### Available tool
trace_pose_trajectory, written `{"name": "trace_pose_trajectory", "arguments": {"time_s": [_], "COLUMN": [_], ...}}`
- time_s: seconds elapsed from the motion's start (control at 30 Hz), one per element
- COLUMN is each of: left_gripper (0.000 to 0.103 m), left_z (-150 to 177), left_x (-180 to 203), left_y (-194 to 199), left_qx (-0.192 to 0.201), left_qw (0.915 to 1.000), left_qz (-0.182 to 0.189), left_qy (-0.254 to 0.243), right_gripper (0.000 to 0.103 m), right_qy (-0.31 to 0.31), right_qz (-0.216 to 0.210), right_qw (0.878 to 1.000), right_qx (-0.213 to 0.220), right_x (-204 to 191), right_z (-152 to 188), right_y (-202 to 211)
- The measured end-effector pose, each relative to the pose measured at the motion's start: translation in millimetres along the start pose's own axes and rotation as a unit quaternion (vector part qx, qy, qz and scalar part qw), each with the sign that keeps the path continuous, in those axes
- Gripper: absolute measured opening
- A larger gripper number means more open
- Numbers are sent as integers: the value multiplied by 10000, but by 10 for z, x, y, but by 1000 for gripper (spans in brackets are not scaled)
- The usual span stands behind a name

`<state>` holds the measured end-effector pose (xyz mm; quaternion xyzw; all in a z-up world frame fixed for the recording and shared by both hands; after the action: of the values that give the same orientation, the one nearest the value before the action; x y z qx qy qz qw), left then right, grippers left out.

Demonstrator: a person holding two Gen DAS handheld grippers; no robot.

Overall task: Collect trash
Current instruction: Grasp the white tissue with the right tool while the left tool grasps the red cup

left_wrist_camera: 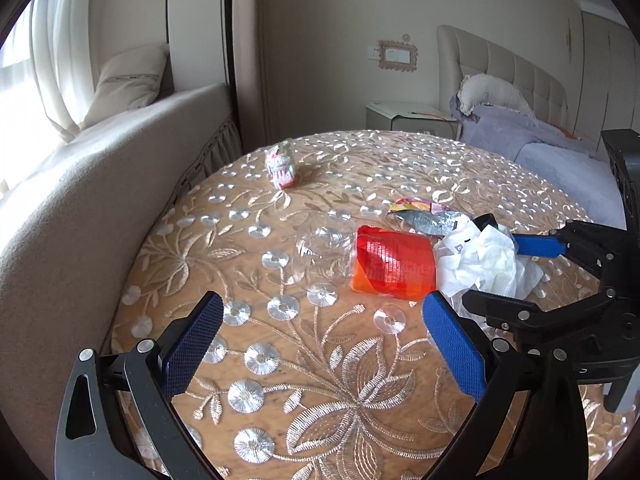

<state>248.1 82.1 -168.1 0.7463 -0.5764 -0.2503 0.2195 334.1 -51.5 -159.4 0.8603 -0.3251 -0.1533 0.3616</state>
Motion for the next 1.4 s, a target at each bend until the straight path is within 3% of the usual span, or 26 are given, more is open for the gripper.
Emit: {"name": "trace_pose_trajectory", "arguments": {"time_s": [0.17,0.4,0.7,0.77,0.83,0.93,0.97,1.1,1.17,1.23,1.3,1.4], "left_gripper": [98,98,98,98,96,81,73,57,34,18,13,5], "left_z": [-48,-96,-86,-78,-103,-118,-101,-75,-119,-223,-329,-446], "left_x": [77,320,464,440,366,244,210,9,-142,-295,-401,-493], "left_y": [15,-78,-598,-653,-614,-580,-611,-813,-874,-910,-933,-932], "left_qx": [38,-75,-943,-987,-781,-652,-748,-1070,-1030,-797,-643,-388], "left_qw": [10000,9999,9928,9915,9924,9932,9925,9883,9884,9903,9922,9946], "left_qz": [34,52,-382,-441,-323,-455,-417,-156,-289,-298,-571,-511], "left_qy": [-50,-97,628,717,893,850,876,1072,1078,1102,908,813], "right_gripper": [44,43,43,43,43,43,43,44,44,45,45,45], "right_qy": [-80,-290,-422,-454,-499,-568,-591,-625,-609,-609,-601,-593], "right_qz": [-16,207,142,121,100,75,59,-13,-10,-12,-1,23], "right_qw": [10000,9986,9970,9968,9965,9962,9961,9957,9956,9957,9959,9960], "right_qx": [26,391,627,650,663,653,653,688,709,703,676,662], "right_x": [37,256,392,426,468,521,533,526,512,509,490,473], "right_z": [17,71,122,133,160,202,214,242,247,258,277,303], "right_y": [111,509,698,717,737,748,747,779,806,827,837,872]}}
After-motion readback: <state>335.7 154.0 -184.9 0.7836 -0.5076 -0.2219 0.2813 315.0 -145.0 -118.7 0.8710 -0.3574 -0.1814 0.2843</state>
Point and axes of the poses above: each gripper's, at about its wrist camera, not at the fingertips, and y roughly against the way its jaws point, x to its right, z to its underside, the point moved 5 cm from there along -y, roughly the way its jaws point, and after that the axes turned 6 degrees about -y, right-handed, at the moved point
